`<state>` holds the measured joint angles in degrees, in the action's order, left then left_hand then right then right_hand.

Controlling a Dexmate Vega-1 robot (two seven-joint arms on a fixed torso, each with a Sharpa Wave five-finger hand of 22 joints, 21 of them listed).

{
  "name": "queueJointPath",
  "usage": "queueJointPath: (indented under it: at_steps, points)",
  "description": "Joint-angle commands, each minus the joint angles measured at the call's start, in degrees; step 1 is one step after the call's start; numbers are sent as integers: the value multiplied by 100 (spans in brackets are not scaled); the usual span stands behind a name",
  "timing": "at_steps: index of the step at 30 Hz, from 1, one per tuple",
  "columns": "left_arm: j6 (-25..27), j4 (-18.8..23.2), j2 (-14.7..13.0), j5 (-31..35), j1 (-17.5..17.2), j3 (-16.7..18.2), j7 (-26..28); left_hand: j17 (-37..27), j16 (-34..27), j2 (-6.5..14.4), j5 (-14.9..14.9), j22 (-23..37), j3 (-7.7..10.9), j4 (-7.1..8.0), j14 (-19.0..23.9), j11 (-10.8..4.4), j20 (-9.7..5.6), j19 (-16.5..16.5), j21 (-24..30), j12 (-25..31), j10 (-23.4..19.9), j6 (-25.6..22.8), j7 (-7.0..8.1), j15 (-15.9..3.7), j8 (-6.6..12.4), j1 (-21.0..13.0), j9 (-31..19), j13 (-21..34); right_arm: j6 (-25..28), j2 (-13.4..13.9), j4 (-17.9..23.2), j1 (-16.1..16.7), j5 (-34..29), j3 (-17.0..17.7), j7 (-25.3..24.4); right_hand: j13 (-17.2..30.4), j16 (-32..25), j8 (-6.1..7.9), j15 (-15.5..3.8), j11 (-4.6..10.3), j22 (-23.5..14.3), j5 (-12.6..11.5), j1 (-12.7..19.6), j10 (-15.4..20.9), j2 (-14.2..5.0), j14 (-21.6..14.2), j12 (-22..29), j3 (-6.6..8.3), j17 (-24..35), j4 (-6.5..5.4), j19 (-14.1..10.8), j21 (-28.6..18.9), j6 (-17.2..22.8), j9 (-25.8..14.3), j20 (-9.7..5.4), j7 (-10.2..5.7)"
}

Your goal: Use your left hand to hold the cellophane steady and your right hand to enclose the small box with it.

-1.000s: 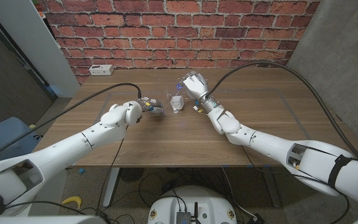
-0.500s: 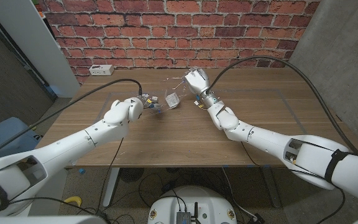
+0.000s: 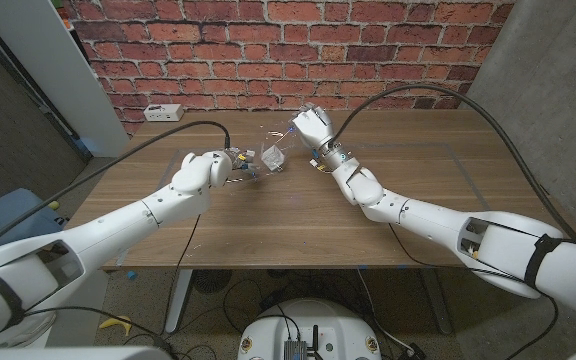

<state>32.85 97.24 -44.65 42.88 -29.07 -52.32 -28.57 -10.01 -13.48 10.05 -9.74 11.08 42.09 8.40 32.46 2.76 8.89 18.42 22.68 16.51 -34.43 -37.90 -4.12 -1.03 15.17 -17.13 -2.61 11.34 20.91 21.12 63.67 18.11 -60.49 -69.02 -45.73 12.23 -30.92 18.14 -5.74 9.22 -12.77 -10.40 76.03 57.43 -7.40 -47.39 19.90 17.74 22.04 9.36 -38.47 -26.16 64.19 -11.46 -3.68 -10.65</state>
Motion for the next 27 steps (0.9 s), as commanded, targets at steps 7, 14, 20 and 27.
queueJointPath:
  at_steps: [7,14,20,27]
  points:
    - [-205,-311,102,-195,161,-115,-129,-27,63,82,-42,34,76,10,17,-38,7,46,28,-40,9,-413,-252,-1,-23,57,-877,38,-806,-504,-679,-490,-159,-450,-282,22,37,-58,-814,-9,-8,-26,76,18,-27,-67,-35,-52,4,-14,38,-85,39,-11,-487,-16]
    - [-227,-365,129,-242,191,-139,-116,-26,117,76,-40,36,122,15,-45,-36,12,40,28,-93,82,-304,-233,8,-91,77,-880,41,-1053,-848,-1172,-646,63,-534,-613,22,60,-83,-816,7,-3,-22,79,42,-39,-80,-55,-88,-11,-26,5,-149,59,-14,-548,-33]
    - [-210,-348,126,-261,187,-151,-105,-26,155,69,-38,38,152,18,-99,-77,7,30,25,-141,159,-234,-233,-2,-136,94,-881,43,-1417,-1164,-1671,-811,262,-687,-947,19,74,-104,-817,28,1,-18,84,41,-41,-104,-80,-119,-25,-29,-37,-209,77,-15,-569,-30]
    - [-201,-301,104,-318,156,-133,-71,-26,202,57,-35,40,183,20,-179,-46,5,14,20,-182,210,-160,-224,-24,-186,118,-883,46,-1761,-1565,-2346,-1023,480,-919,-1123,16,107,-154,-818,13,6,-12,93,23,-50,-138,-126,-165,-58,-35,-88,-300,58,-19,-661,-17]
